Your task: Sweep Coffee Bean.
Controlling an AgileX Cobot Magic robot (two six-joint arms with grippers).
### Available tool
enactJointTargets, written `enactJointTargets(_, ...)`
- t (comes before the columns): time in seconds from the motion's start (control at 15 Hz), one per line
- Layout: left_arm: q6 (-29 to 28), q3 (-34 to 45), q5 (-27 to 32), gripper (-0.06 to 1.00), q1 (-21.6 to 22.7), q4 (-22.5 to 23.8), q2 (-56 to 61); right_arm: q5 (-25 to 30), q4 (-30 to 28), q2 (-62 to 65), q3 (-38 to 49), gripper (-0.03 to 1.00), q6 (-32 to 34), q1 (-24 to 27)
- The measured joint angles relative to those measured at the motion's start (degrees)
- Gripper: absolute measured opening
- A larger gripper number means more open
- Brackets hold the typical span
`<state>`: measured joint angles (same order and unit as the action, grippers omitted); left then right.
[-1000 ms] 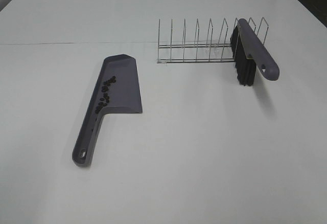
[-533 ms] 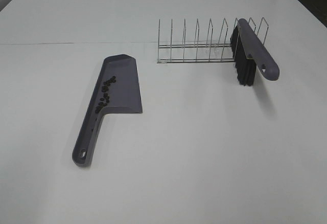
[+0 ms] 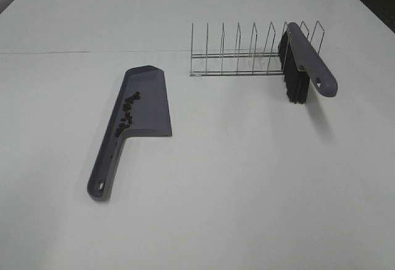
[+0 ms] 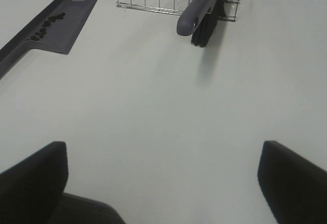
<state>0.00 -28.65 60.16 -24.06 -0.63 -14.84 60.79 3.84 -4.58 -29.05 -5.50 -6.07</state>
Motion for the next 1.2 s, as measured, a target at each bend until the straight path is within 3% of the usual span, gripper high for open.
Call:
enactJointTargets(0.67,0.00,0.00,0.00,0.69,0.23,0.00,0.00,0.00,0.00,0.00,0.00,0.87,0.00,0.00)
enactJointTargets(0.87,0.00,0.00,0.00,0.69,6.88,0.00,0.97,0.00,0.00,0.00,0.00,0.87,0.00,1.26)
enactJointTargets(1.07,0.00,0.00,-0.06,0.69,15.30,0.06,6.99,0.00,0.00,0.00,0.00,0.87,0.06,5.90)
enactJointTargets(1.2,0.00,0.00,-0.06,0.69,18.68,0.06,12.15,0.00,0.06,0.00,0.00,0.87,0.06,6.53)
